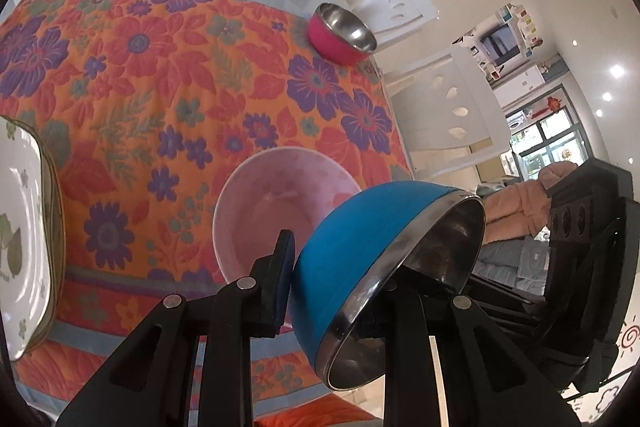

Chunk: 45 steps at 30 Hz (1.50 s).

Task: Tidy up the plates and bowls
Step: 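Carry the blue steel bowl over and lower it into the pink bowl, then open both grippers to release the blue steel bowl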

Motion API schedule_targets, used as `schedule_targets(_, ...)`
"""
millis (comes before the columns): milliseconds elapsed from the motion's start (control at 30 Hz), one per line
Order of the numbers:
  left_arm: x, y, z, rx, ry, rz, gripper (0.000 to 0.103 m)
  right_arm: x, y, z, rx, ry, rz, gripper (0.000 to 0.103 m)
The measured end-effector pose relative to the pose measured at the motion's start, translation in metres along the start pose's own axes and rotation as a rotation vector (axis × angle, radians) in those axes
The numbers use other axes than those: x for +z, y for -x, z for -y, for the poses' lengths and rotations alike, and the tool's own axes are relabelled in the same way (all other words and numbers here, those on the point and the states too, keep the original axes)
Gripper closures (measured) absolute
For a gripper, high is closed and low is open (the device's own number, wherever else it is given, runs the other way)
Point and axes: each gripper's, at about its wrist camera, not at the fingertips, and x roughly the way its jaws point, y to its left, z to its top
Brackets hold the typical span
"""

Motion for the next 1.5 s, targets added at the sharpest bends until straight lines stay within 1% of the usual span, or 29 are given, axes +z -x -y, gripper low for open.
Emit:
schedule_targets(267, 0.0, -0.002, 0.001, 0.019, -0.024, 0.002, 0.083, 0.001, -0.002, 0.0, -0.004, 0.001, 0.003, 0.067)
schedule_targets(367, 0.001, -0.004, 0.003, 0.044, -0.044, -0.001, 0.083, 0.002, -0.002, 0.001, -0.004, 0.004, 0.004, 0.067)
schedule_targets(400, 0.002, -0.005, 0.004, 0.058, -0.051, -0.003, 0.08, 0.002, -0.003, 0.001, -0.004, 0.005, 0.005, 0.067)
schedule_targets(467, 0.004, -0.005, 0.005, 0.089, -0.065, 0.002, 0.078, 0.003, -0.004, 0.001, -0.003, 0.002, 0.009, 0.067)
schedule_targets(567, 0.007, -0.004, 0.005, 0.111, -0.089, 0.012, 0.071, 0.004, -0.006, 0.002, -0.01, -0.003, 0.011, 0.067)
schedule_targets(800, 0.016, -0.011, 0.003, 0.139, -0.113, 0.0, 0.07, 0.005, -0.007, 0.008, 0.002, -0.025, 0.002, 0.067)
schedule_targets(867, 0.017, -0.009, 0.004, 0.154, -0.127, 0.012, 0.07, 0.005, -0.004, 0.006, 0.007, -0.019, 0.01, 0.067)
schedule_targets(967, 0.017, 0.001, 0.005, 0.208, -0.169, 0.068, 0.07, 0.007, 0.001, 0.002, -0.009, 0.008, 0.029, 0.067)
schedule_targets(1033, 0.017, 0.002, -0.001, 0.197, -0.17, 0.045, 0.07, 0.007, 0.002, 0.002, -0.012, 0.02, 0.028, 0.067)
schedule_targets(1100, 0.017, 0.0, -0.009, 0.175, -0.139, 0.022, 0.07, 0.007, -0.002, 0.005, -0.015, 0.013, 0.015, 0.067)
schedule_targets(1200, 0.017, -0.004, -0.017, 0.167, -0.103, 0.012, 0.07, 0.008, -0.008, 0.007, -0.012, 0.003, -0.007, 0.067)
schedule_targets(1333, 0.022, -0.001, -0.014, 0.154, -0.108, 0.023, 0.07, 0.015, -0.01, 0.003, -0.014, 0.023, -0.023, 0.067)
schedule_targets(1400, 0.028, 0.004, -0.011, 0.146, -0.112, 0.035, 0.07, 0.021, -0.01, 0.0, 0.005, 0.037, -0.042, 0.067)
schedule_targets(1467, 0.038, 0.01, -0.008, 0.125, -0.112, 0.053, 0.07, 0.026, -0.006, 0.0, 0.007, 0.041, -0.027, 0.067)
schedule_targets(1500, 0.044, 0.012, -0.007, 0.115, -0.111, 0.058, 0.07, 0.032, 0.0, 0.001, 0.004, 0.044, -0.005, 0.067)
